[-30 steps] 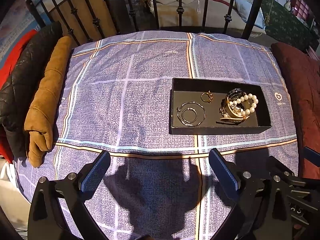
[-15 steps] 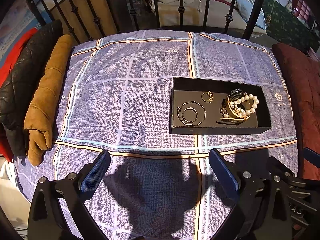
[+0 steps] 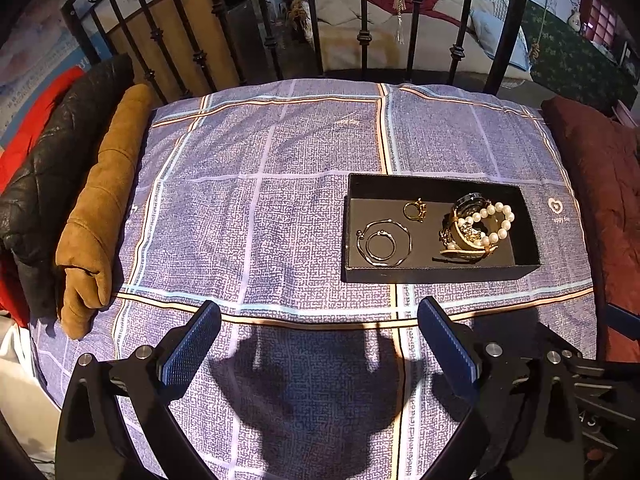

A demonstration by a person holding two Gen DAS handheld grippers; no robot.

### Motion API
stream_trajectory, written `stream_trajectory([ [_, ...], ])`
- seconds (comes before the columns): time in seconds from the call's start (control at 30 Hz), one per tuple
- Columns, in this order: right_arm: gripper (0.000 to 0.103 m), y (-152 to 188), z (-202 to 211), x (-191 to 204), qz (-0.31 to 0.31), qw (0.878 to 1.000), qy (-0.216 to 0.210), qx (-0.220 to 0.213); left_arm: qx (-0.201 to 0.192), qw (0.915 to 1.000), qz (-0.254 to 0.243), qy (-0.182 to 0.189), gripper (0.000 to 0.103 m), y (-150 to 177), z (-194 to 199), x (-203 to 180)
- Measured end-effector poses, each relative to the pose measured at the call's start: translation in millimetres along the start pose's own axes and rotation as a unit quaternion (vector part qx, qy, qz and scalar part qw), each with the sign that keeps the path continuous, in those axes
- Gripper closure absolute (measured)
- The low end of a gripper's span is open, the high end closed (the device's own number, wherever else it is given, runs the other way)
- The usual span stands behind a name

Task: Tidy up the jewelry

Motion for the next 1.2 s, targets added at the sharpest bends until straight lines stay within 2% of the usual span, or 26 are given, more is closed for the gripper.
stream_trajectory([
  [0.23,0.006,0,-1,1,0.000,1.000,0.000,0.000,-0.001,1.0000,0.000,-0.007,0.007,0,1,0],
  [0.4,0.006,1,-1,1,-0.001,1.000,0.000,0.001,-0.002,1.0000,0.001,0.004,0.006,1,2,0],
  [0.47,0.006,1,-1,1,-0.001,1.000,0.000,0.001,0.003,0.9998,0.003,0.019,0.006,0,2,1],
  [0.73,0.006,3,-3,0,-0.001,1.000,0.002,0.001,-0.001,0.9998,0.005,0.018,0.006,4,3,-2],
  [0.83,0.006,2,-4,-2,-0.002,1.000,0.004,0.002,0.009,1.0000,0.001,0.002,0.006,3,1,-4],
  [0.97,0.006,1,-1,-3,-0.004,1.000,0.001,-0.001,0.011,0.9974,-0.017,-0.068,0.006,5,-2,-14],
  [1.03,0.006,1,1,-3,-0.004,1.000,0.002,-0.003,-0.011,0.9979,-0.015,-0.062,0.006,8,3,-13],
  [1.07,0.006,1,1,-4,-0.006,1.000,0.001,-0.004,-0.020,0.9987,-0.010,-0.046,0.006,9,6,-9],
  [1.2,0.006,1,2,-6,-0.007,1.000,0.003,-0.003,-0.020,0.9995,-0.010,-0.021,0.006,7,8,-6],
])
Point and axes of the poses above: each gripper's, at about its wrist camera, not at the fingertips, and z roughly against the way its jaws point, x to its left, y to its underside, the point moved 1 cm from there along -z, roughly the way its jaws point, and after that the axes turned 14 degrees about x, right-handed, at the moved point
